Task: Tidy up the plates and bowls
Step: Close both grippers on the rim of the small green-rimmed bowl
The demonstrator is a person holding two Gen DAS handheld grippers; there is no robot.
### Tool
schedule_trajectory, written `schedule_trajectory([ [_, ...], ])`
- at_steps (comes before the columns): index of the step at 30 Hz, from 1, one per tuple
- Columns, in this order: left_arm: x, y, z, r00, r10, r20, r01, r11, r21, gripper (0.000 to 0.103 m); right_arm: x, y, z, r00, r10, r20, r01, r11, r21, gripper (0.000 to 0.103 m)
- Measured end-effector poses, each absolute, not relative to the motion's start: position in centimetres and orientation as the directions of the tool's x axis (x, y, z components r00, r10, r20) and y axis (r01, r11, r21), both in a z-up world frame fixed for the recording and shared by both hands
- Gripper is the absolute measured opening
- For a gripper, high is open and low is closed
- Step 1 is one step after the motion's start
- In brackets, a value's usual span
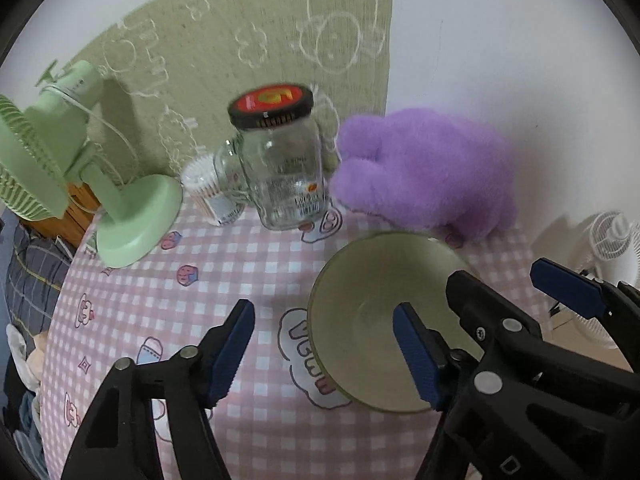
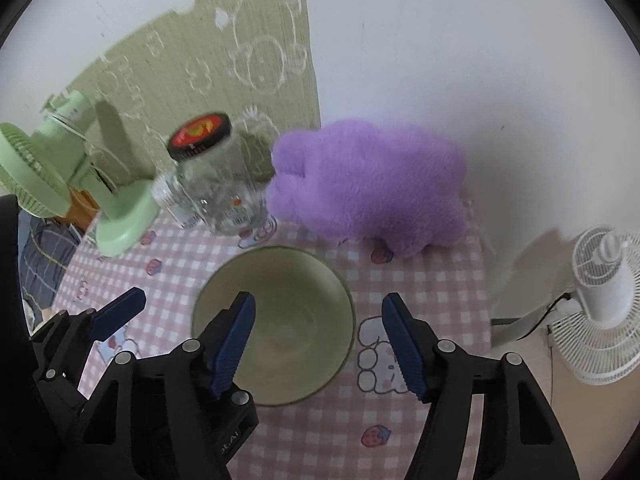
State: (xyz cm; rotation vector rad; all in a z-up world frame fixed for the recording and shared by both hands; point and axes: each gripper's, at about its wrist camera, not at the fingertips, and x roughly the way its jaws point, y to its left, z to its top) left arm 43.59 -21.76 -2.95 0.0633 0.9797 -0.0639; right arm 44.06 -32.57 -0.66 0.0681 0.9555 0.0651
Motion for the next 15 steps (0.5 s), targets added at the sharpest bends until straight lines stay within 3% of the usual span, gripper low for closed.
schedule_trajectory([
  [5, 44.7, -22.1, -4.8, 0.526, -0.043, -0.849, 0.082, 0.997, 0.0, 0.059, 45.3, -32.8, -2.9, 0.541, 0.1, -0.835, -0.02, 0.994, 0.107, 0.056],
  [9, 45.5, -22.5, -5.9, 0.51, -0.028, -0.86, 0.078, 0.997, 0.014, 0.045, 46.0, -32.8, -4.0, 0.533, 0.091, -0.841, -0.022, 0.995, 0.094, 0.049],
  [15, 46.1, -22.7, -6.8, 0.493, -0.02, -0.87, 0.078, 0.997, 0.021, 0.036, 46.7, -33.1, -5.3, 0.528, 0.106, -0.842, -0.007, 0.993, 0.12, 0.041],
])
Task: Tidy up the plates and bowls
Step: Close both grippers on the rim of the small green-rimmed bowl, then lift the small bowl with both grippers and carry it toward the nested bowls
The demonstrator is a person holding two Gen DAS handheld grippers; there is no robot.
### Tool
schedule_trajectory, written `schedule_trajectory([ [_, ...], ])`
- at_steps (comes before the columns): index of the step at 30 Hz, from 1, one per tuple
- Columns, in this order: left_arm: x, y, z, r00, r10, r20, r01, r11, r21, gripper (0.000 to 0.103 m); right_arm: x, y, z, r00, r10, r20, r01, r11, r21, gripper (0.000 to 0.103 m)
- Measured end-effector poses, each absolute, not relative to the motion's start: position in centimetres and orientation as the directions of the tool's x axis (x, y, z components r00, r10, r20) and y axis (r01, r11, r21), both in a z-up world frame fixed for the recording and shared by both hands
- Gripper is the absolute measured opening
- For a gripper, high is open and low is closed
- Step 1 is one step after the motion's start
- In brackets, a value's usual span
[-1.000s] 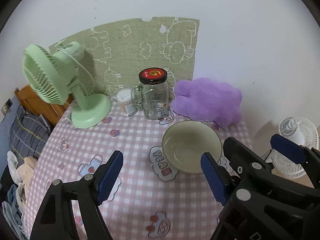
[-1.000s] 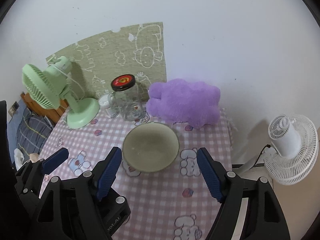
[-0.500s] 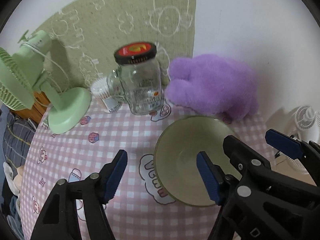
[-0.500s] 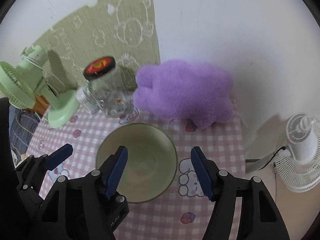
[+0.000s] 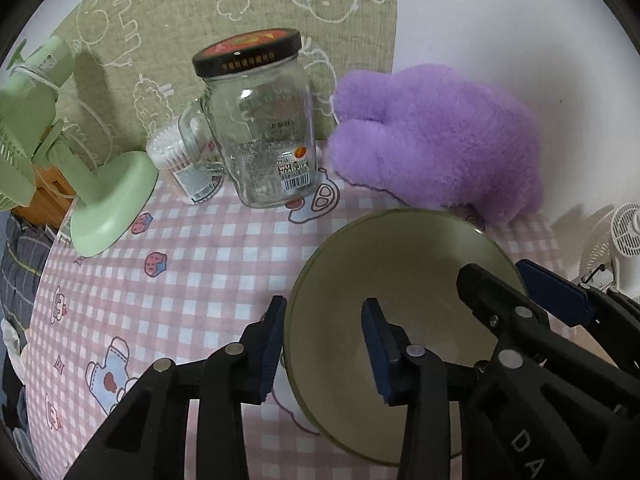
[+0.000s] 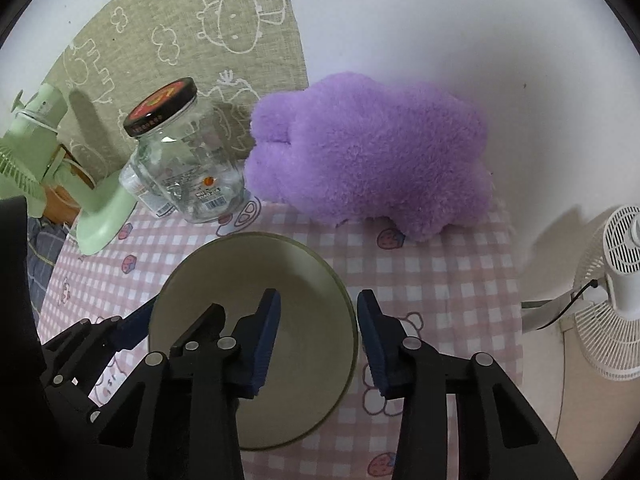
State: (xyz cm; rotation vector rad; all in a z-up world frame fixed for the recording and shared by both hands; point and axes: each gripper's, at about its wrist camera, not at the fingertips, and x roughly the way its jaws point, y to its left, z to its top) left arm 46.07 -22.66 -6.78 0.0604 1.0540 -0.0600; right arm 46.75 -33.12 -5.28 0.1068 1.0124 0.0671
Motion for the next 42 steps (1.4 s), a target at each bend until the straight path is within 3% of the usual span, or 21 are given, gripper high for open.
schedule_trajectory([
  [6, 46.0, -22.6, -6.9, 0.504, 0.02, -0.864, 0.064, 0.996, 0.06, 0.028, 47.1, -33.1, -5.6, 0.532, 0.069, -0.844, -0.002, 0.997, 0.08, 0.027],
  [17, 45.6, -22.4, -6.8, 0.486, 0.03, -0.873, 0.068, 0.995, 0.072, 0.024, 46.6, -33.0, -5.3, 0.527, 0.056, -0.848, 0.007, 0.997, 0.07, 0.025],
  [23, 45.1, -22.6, -7.3, 0.466, 0.026, -0.884, 0.073, 0.995, 0.067, 0.031, 46.1, -33.6, -6.0, 0.495, 0.089, -0.865, 0.036, 0.992, 0.123, 0.026],
  [26, 45.0, -22.5, -8.4, 0.42, -0.005, -0.907, 0.076, 0.997, 0.03, 0.022, 46.0, -33.5, -6.8, 0.473, 0.095, -0.876, 0.029, 0.992, 0.123, 0.025],
  [28, 44.9, -22.6, -8.4, 0.434, 0.012, -0.901, 0.082, 0.995, 0.053, 0.019, 46.0, -33.3, -7.1, 0.471, 0.084, -0.878, 0.02, 0.994, 0.106, 0.02],
  [42, 44.9, -22.7, -7.6, 0.464, 0.069, -0.883, 0.076, 0.99, 0.118, 0.017, 46.2, -33.4, -6.8, 0.483, 0.066, -0.873, 0.021, 0.996, 0.087, 0.013],
])
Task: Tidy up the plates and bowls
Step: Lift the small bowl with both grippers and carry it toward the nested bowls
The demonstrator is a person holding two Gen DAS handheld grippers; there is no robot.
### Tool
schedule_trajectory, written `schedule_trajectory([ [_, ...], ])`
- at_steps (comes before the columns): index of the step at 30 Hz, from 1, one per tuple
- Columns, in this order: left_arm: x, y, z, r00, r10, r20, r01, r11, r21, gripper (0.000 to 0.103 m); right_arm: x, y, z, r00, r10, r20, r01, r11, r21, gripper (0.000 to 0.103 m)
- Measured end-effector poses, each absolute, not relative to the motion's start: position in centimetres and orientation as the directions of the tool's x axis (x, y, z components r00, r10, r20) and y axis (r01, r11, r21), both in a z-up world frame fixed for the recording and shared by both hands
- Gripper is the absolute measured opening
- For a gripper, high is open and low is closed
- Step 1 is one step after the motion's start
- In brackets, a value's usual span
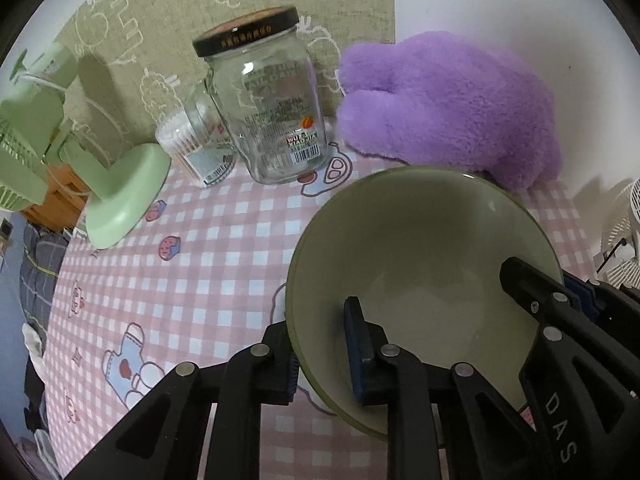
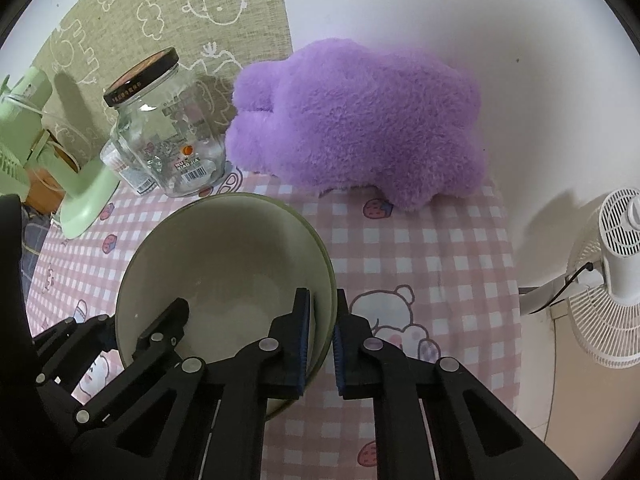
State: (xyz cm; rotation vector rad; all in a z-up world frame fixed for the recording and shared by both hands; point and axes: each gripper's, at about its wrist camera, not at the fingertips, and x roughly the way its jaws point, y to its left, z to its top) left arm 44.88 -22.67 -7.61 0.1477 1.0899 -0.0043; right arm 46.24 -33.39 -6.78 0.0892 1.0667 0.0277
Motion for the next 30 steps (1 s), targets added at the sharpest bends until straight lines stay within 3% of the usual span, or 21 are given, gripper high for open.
schedule_trajectory([
  [30, 37.0, -19.5, 2.6, 0.581, -0.013, -0.814, 0.108, 0.992, 0.061, 0.017, 37.2, -31.0, 4.0, 0.603, 0.014, -0.798, 0.068, 0.995, 0.069, 0.013],
])
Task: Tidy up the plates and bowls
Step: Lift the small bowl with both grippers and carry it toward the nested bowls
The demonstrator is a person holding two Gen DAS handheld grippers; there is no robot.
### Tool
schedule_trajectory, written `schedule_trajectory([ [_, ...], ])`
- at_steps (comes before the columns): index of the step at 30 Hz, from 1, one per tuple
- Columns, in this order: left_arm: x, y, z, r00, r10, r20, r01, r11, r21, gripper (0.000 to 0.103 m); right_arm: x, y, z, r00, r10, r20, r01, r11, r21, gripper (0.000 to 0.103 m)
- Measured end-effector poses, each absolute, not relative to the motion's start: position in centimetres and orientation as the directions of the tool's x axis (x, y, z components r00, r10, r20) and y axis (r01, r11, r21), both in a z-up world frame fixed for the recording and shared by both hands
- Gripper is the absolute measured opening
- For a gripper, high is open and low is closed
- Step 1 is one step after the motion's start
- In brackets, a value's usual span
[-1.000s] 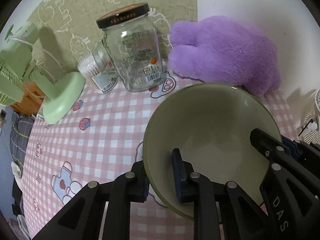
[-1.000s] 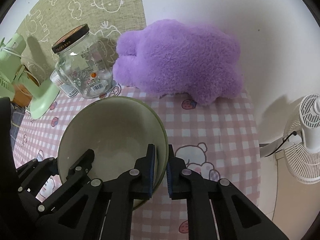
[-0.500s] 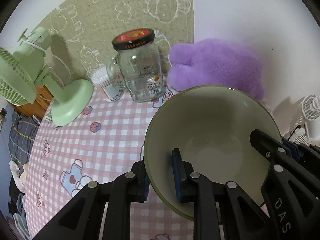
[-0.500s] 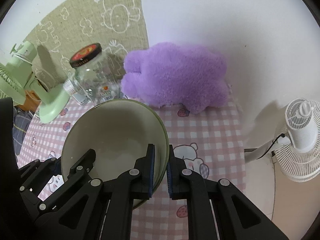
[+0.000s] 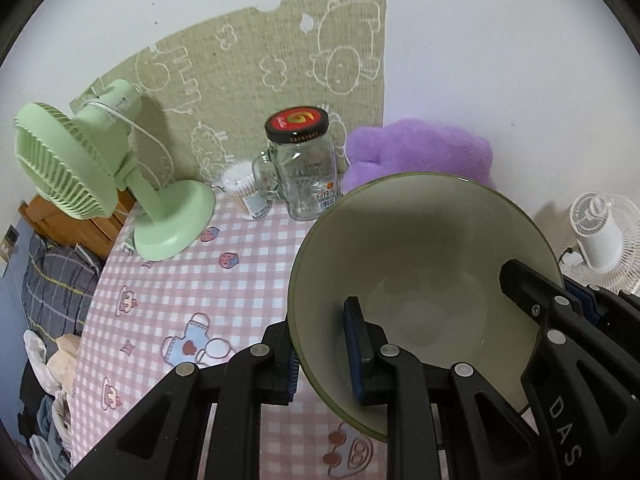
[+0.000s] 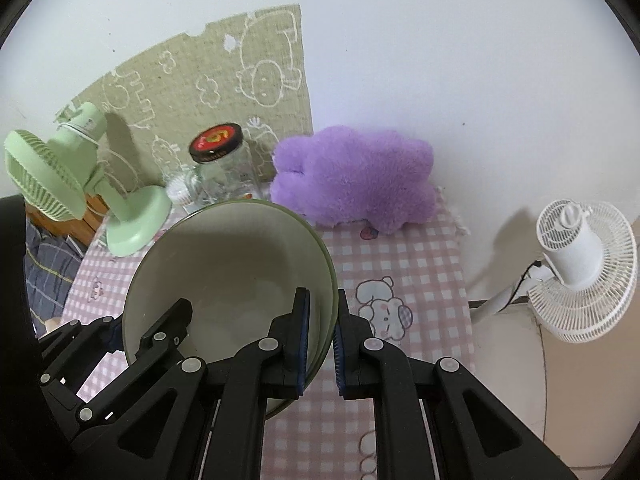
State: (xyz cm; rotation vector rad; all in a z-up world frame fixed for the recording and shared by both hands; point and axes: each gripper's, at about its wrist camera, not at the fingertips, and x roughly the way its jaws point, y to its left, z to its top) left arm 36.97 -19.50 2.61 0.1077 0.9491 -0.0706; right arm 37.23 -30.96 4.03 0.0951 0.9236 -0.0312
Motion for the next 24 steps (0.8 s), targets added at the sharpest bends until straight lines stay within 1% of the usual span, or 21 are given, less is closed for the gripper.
schedule_trajectory([
  [8, 32.8, -17.6, 5.1, 0.597, -0.068, -0.799, 0.14, 0.99, 0.021, 0.017, 32.3, -28.9, 6.9, 0.63, -0.034, -0.776, 0.111, 0.993, 0.046, 0.013],
  [13, 29.8, -15.8, 6.3, 0.616, -0.084, -0.783, 0.161, 0.987, 0.021, 0.017, 28.7, -27.2, 8.3, 0.638, -0.058, -0.768, 0.131, 0.991, 0.034, 0.013],
  [17, 27.7, -14.1, 6.8, 0.607, -0.11, -0.787, 0.173, 0.985, -0.004, 0.017, 26.3, -25.9, 9.1, 0.642, -0.073, -0.763, 0.145, 0.989, 0.028, 0.013],
  [24, 23.4, -11.9, 7.2, 0.61, -0.129, -0.782, 0.19, 0.982, -0.013, 0.017, 21.7, -23.4, 9.6, 0.639, -0.086, -0.764, 0.168, 0.985, 0.03, 0.013],
])
